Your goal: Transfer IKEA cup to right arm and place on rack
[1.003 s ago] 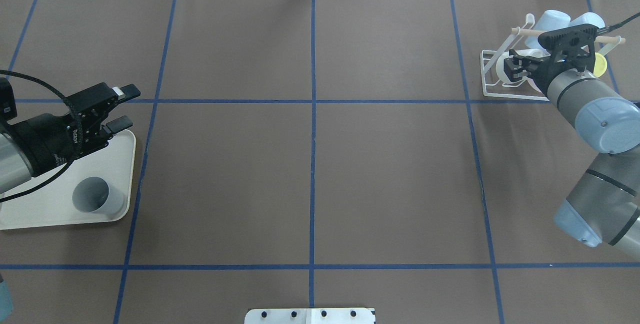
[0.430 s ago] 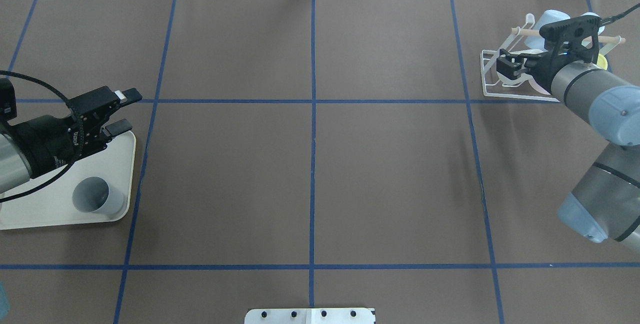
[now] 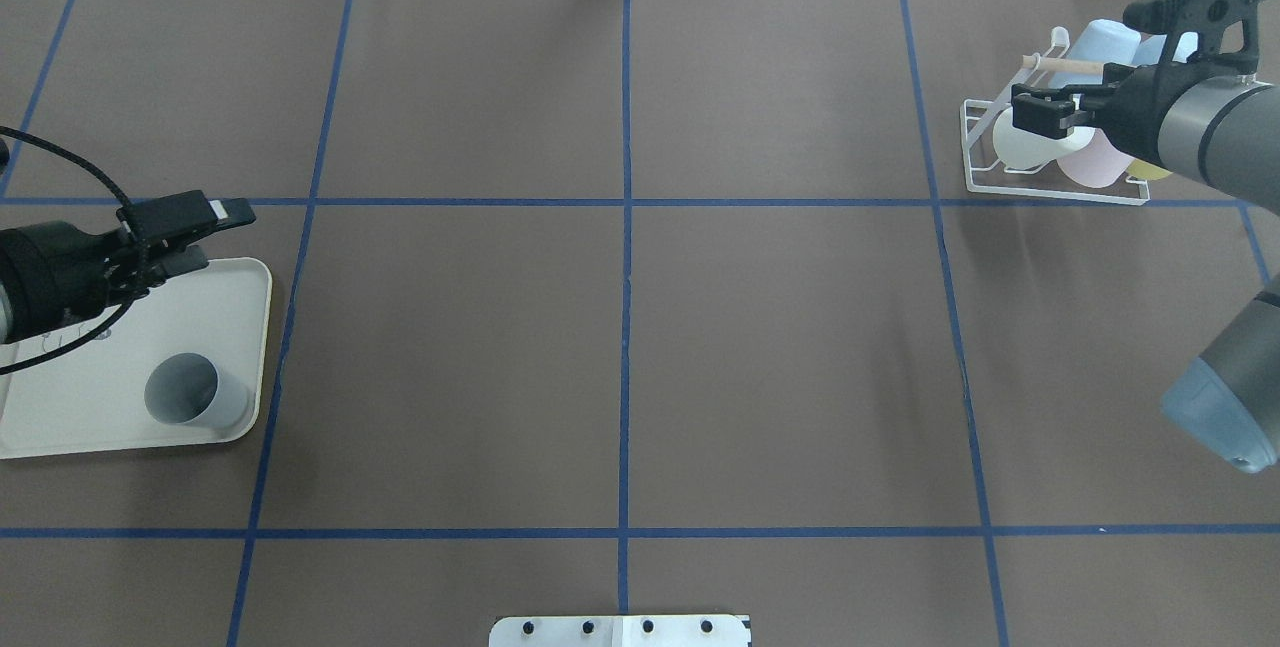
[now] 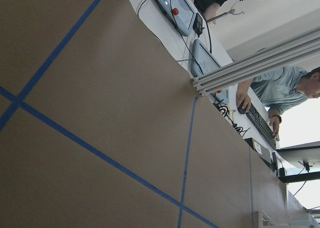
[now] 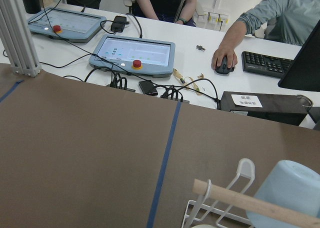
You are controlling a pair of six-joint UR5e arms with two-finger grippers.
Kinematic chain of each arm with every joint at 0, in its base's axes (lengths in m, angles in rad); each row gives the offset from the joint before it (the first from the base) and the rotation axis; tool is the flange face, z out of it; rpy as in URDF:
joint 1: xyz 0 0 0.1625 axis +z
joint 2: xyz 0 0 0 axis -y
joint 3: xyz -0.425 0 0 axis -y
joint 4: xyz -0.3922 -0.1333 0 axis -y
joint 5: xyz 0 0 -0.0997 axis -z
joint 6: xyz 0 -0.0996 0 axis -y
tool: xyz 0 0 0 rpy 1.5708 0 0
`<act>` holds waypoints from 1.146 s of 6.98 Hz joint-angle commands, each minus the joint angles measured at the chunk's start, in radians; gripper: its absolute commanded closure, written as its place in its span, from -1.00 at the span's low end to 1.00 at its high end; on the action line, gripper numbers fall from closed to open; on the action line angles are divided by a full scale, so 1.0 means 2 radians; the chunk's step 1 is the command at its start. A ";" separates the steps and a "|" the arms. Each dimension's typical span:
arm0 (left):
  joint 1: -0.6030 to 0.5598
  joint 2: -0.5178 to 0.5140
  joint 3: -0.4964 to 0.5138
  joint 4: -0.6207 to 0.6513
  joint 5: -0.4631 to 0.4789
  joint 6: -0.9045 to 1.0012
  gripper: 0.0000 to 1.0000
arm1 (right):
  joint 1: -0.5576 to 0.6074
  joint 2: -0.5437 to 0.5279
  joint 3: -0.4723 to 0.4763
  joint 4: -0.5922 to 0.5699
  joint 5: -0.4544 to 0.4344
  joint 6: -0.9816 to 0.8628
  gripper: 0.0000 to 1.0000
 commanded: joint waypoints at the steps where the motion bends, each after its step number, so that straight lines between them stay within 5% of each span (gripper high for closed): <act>1: -0.058 0.059 0.000 0.008 -0.102 0.119 -1.00 | 0.022 0.001 0.016 -0.010 0.100 0.017 -0.99; 3: -0.065 0.104 0.009 0.010 -0.144 0.181 -1.00 | 0.022 0.008 0.016 -0.005 0.131 0.061 -0.99; 6: -0.050 0.090 0.014 0.137 -0.174 0.281 -1.00 | 0.022 0.013 0.016 -0.004 0.148 0.074 -0.99; 8: -0.008 0.054 0.053 0.157 -0.173 0.283 -1.00 | 0.022 0.013 0.014 -0.005 0.150 0.074 -0.99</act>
